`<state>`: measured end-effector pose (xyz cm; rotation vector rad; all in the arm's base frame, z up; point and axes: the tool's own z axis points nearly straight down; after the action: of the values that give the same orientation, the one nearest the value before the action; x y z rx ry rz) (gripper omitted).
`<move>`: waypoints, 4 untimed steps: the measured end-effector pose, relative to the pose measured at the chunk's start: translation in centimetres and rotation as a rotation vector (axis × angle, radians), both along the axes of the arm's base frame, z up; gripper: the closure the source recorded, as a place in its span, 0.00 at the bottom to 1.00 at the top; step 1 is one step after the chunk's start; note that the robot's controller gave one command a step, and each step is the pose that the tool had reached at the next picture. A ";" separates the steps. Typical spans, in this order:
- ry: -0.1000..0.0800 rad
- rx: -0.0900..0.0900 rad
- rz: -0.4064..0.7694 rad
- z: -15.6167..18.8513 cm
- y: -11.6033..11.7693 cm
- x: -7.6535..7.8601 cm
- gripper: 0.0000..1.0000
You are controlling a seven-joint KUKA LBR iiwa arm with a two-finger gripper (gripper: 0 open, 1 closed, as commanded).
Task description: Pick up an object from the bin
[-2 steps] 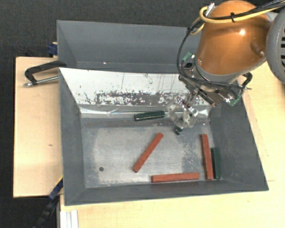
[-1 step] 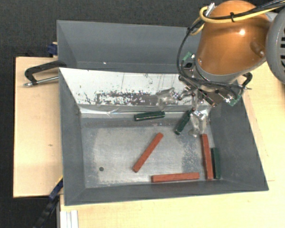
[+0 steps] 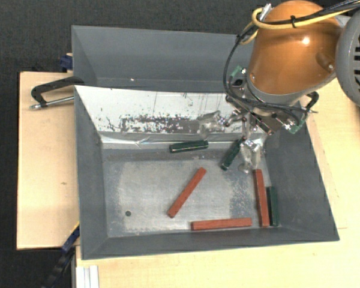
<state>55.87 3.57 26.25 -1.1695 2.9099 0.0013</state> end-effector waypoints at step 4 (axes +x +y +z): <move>0.001 -0.002 0.462 -18.2 1.3 -4.6 0.00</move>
Offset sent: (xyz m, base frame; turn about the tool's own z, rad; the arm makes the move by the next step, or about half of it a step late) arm -0.0015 0.0456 -0.1135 -0.3108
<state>51.29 4.88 8.03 -1.8059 2.5665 0.0014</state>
